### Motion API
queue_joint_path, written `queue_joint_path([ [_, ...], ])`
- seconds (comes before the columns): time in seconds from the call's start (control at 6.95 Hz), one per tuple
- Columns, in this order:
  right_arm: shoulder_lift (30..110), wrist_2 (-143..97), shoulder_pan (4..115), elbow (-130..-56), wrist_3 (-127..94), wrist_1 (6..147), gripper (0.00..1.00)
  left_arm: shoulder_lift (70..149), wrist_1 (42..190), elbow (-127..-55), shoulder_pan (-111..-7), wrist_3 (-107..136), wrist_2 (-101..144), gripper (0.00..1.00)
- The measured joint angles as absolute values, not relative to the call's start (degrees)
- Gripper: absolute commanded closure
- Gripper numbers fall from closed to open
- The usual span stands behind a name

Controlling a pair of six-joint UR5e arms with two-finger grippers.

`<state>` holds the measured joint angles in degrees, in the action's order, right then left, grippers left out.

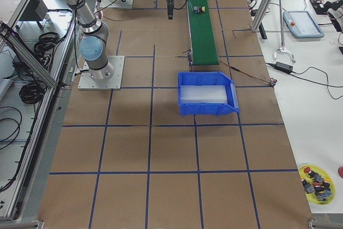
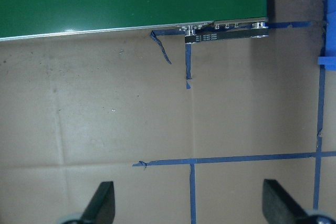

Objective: Transport two buttons from left to right
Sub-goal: 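Carry the red-capped button to the belt's near end with the left gripper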

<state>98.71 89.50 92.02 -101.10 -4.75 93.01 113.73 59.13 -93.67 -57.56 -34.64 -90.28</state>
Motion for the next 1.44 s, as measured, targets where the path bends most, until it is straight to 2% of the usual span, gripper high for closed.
queue_joint_path([
  [0.58,97.5,89.5,92.0,-100.9,-4.7,95.9,0.00,109.0,80.4,-82.7,-57.7,-34.2,-90.5,0.84],
  [1.01,97.1,89.6,92.0,-100.9,-4.6,96.9,0.00,107.4,83.8,-82.1,-60.7,-27.3,-89.8,0.84],
  [1.44,96.9,89.6,92.0,-101.0,-4.5,97.3,0.00,105.9,83.9,-82.8,-70.9,-12.7,-89.6,0.86],
])
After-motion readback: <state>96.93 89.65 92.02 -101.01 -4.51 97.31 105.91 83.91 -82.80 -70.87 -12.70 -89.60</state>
